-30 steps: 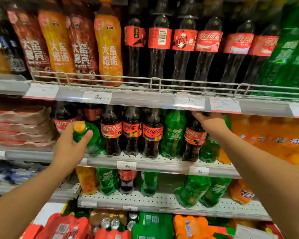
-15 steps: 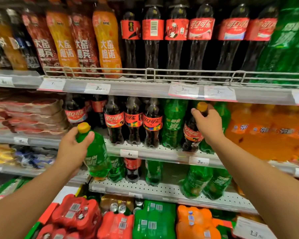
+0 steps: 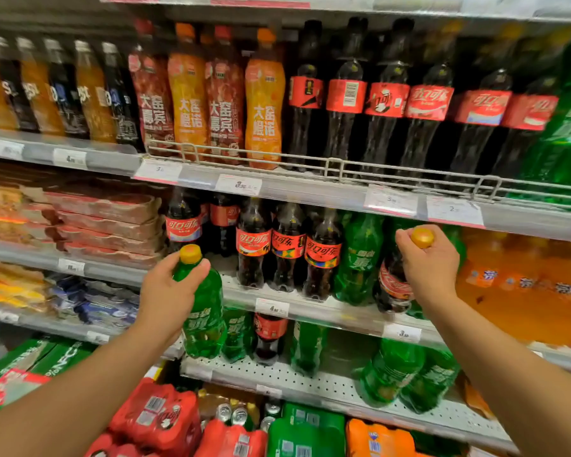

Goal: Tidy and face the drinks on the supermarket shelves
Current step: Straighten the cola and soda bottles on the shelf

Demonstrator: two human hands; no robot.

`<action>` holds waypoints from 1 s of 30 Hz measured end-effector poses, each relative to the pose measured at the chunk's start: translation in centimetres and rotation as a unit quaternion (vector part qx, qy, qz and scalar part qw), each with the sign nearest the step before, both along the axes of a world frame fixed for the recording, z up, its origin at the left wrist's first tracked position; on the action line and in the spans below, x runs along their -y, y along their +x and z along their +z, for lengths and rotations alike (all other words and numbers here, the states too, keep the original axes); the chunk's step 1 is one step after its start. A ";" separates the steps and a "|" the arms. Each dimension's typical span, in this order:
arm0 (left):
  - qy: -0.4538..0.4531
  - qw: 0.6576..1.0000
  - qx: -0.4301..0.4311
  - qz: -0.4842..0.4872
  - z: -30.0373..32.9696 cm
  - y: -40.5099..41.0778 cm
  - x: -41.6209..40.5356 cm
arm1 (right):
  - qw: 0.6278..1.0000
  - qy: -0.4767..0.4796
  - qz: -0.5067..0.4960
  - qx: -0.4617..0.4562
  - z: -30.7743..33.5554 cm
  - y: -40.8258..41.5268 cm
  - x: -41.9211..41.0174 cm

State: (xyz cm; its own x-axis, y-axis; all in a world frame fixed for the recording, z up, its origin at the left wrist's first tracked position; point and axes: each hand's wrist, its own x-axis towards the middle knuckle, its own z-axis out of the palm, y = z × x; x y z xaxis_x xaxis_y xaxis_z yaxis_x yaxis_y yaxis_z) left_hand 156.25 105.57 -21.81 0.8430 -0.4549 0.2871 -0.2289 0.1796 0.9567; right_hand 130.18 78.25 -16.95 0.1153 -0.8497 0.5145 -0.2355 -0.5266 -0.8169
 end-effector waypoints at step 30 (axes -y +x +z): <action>0.021 0.995 -0.035 -0.092 -1.3 18.6 -8.9 | 0.973 -0.017 0.222 -0.067 1.0 31.4 -17.0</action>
